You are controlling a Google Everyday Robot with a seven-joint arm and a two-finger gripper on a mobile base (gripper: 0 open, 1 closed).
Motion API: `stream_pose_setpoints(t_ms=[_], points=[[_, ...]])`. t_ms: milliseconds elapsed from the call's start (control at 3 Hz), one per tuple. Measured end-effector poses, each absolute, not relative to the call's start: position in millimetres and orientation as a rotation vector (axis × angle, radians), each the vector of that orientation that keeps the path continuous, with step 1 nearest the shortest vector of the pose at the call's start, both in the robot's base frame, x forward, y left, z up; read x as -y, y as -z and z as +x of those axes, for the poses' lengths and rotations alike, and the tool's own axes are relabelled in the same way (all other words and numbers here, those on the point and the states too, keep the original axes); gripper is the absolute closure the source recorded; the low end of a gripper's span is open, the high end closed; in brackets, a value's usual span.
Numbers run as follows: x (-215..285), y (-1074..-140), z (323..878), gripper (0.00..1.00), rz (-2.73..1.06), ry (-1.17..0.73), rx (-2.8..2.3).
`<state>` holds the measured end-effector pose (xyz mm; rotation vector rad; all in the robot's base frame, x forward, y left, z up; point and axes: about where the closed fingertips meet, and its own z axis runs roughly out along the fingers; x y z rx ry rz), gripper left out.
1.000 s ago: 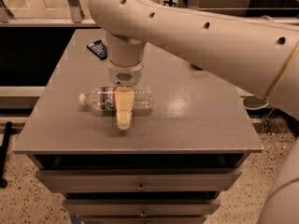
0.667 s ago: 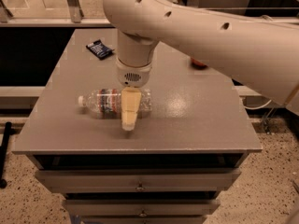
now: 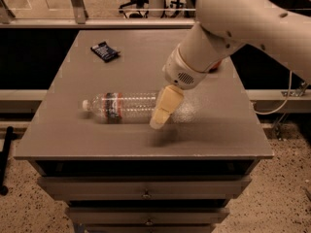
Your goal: Knock water bottle over
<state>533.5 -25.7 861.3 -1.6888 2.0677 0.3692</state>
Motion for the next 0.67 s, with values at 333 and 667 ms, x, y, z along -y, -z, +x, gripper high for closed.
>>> stream_pose_setpoints(t_ms=[333, 667], points=[[61.2, -881.6, 531.5, 0.0, -1.504, -0.438, -1.985], [72.1, -893.0, 524.2, 0.0, -1.436, -0.481, -1.97]])
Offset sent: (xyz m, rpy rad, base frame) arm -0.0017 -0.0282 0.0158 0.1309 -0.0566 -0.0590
